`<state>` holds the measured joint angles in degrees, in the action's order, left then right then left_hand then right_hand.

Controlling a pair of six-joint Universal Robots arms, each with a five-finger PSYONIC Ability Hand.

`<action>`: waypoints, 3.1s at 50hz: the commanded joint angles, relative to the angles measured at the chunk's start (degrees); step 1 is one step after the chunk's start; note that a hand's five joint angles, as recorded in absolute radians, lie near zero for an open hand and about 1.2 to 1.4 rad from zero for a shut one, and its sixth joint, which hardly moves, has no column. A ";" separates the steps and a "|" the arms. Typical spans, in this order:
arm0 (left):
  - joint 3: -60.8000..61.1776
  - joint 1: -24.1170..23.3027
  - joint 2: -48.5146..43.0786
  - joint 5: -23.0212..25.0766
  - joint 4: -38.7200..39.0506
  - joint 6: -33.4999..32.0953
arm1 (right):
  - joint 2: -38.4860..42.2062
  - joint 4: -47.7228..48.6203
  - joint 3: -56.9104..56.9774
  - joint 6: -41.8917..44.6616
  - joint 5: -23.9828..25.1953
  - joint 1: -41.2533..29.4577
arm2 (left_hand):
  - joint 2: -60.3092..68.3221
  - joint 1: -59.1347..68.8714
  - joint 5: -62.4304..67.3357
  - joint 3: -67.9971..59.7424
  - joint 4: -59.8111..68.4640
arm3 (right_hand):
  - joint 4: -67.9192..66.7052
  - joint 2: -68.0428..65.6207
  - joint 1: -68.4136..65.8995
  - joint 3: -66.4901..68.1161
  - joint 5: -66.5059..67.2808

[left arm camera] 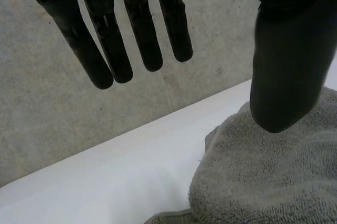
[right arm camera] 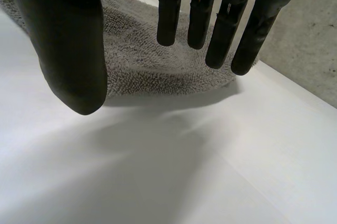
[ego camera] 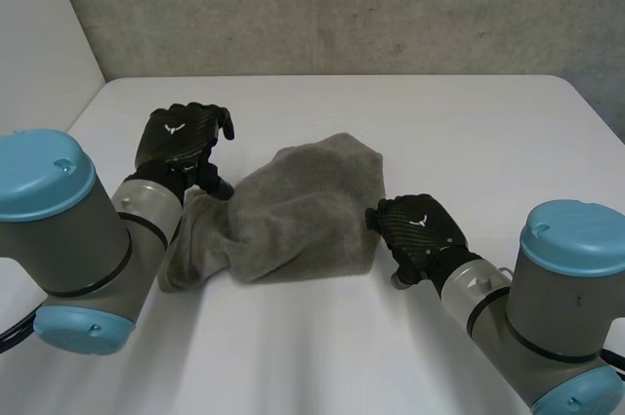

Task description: Fold the towel.

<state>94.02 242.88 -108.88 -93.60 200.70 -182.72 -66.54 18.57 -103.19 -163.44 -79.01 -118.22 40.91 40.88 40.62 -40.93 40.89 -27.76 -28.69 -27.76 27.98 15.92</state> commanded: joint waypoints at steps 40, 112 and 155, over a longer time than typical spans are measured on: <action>2.83 3.56 -5.54 5.18 -2.60 -6.93 | 21.87 -14.08 40.49 -4.43 6.77 2.21 | -28.01 -27.99 -37.72 28.04 -27.99 | 17.51 18.44 17.51 -17.73 -15.67; 0.74 -5.23 5.72 5.97 -13.23 -8.00 | -14.15 -31.49 10.73 4.01 18.02 19.96 | -23.80 -23.78 -33.51 23.83 -23.78 | 17.76 18.69 17.76 -17.98 -15.92; -19.32 -0.92 -15.66 16.78 -24.31 -15.29 | -9.48 -18.31 1.32 6.56 14.76 23.83 | 39.09 39.12 29.38 -39.07 39.11 | -52.24 -51.31 -52.24 52.02 54.08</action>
<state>78.38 241.62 -127.18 -76.43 176.01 -198.61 -74.19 -3.68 -108.05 -153.10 -63.60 -91.25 86.26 83.86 84.96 -87.15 86.37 -75.71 -75.10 -75.08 75.52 65.32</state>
